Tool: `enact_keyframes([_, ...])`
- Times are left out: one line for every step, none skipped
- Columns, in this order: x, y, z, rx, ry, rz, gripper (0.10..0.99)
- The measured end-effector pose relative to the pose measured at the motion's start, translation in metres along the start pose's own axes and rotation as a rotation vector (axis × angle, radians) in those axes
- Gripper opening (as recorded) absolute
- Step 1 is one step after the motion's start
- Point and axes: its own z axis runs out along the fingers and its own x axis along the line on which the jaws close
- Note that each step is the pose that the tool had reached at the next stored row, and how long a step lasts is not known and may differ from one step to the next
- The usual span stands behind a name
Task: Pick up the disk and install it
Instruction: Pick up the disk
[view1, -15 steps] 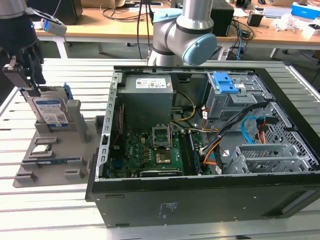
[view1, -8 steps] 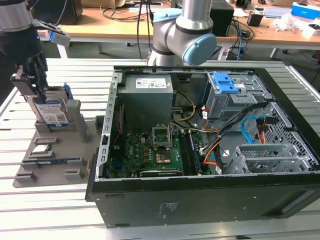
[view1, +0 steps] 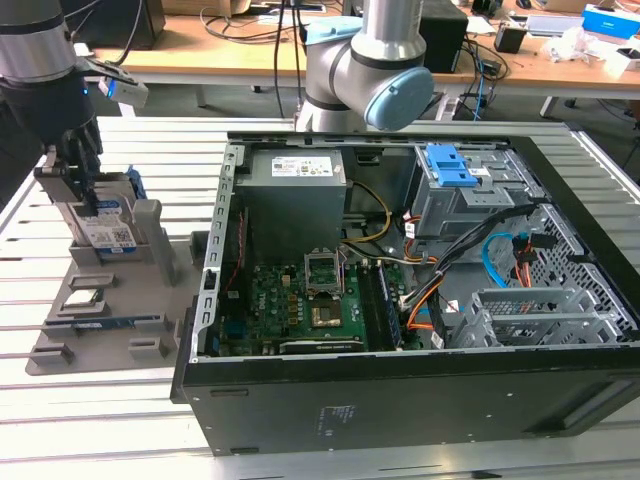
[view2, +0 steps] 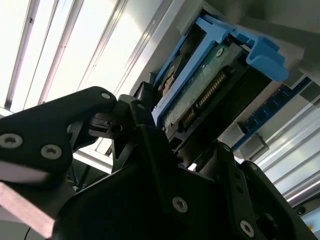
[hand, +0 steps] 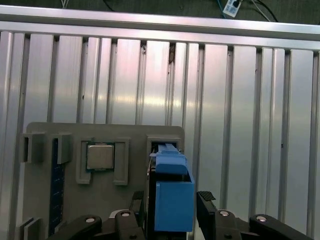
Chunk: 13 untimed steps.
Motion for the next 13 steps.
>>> enact_keyframes([0.0, 0.0, 0.0, 0.0, 0.0004, 0.0, 0.541])
enact_keyframes([0.0, 0.0001, 0.0, 0.0, 0.0005, 0.0, 0.541])
enact_keyframes([0.0, 0.0001, 0.0, 0.0, 0.0005, 0.0, 0.541])
enact_keyframes([0.0, 0.0001, 0.0001, 0.0, 0.0006, 0.0, 0.541])
enact_keyframes([0.0, 0.0001, 0.0, 0.0, 0.0006, 0.0, 0.541])
enact_keyframes([0.0, 0.0001, 0.0001, 0.0, 0.0007, 0.0, 0.541])
enact_keyframes([0.0, 0.0001, 0.0001, 0.0, 0.0008, 0.0, 0.529])
enact_keyframes([0.0, 0.0001, 0.0001, 0.0, 0.0012, 0.0, 0.463])
enact_keyframes([0.0, 0.0001, 0.0001, 0.0, 0.0008, 0.0, 0.396])
enact_keyframes([0.0, 0.0001, 0.0001, 0.0, 0.001, 0.0, 0.361])
enact_keyframes([0.0, 0.0001, 0.0001, 0.0, 0.0011, 0.0, 0.361])
enact_keyframes([0.0, 0.0001, 0.0001, 0.0, 0.0011, 0.0, 0.361])
enact_keyframes([0.0, 0.0001, 0.0001, 0.0, 0.0012, 0.0, 0.361])
